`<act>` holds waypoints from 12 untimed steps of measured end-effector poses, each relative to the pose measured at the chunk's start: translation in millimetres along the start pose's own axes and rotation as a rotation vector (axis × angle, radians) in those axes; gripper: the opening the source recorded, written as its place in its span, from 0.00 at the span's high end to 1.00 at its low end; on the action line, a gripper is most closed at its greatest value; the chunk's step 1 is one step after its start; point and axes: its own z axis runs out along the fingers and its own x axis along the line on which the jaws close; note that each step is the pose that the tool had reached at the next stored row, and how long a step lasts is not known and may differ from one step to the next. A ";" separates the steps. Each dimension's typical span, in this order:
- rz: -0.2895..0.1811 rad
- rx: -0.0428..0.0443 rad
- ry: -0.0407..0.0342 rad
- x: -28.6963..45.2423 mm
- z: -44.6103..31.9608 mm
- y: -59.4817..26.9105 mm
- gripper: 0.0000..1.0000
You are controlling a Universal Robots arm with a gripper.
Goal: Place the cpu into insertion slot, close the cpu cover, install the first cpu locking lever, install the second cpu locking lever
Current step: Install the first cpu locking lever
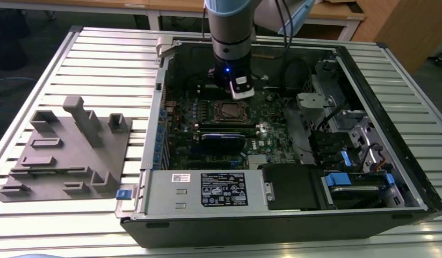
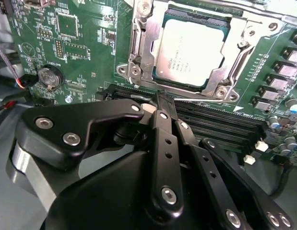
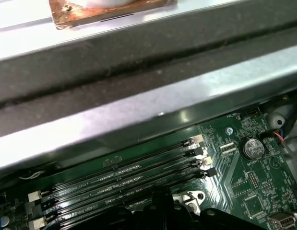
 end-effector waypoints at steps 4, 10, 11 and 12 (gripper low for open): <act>0.028 0.0021 -0.0071 0.2 0.3 -0.2 0.89; 0.042 0.0023 -0.0102 1.4 0.3 0.1 0.89; 0.042 0.0023 -0.0103 1.5 0.4 0.3 0.89; 0.043 0.0023 -0.0104 1.5 0.4 0.5 0.89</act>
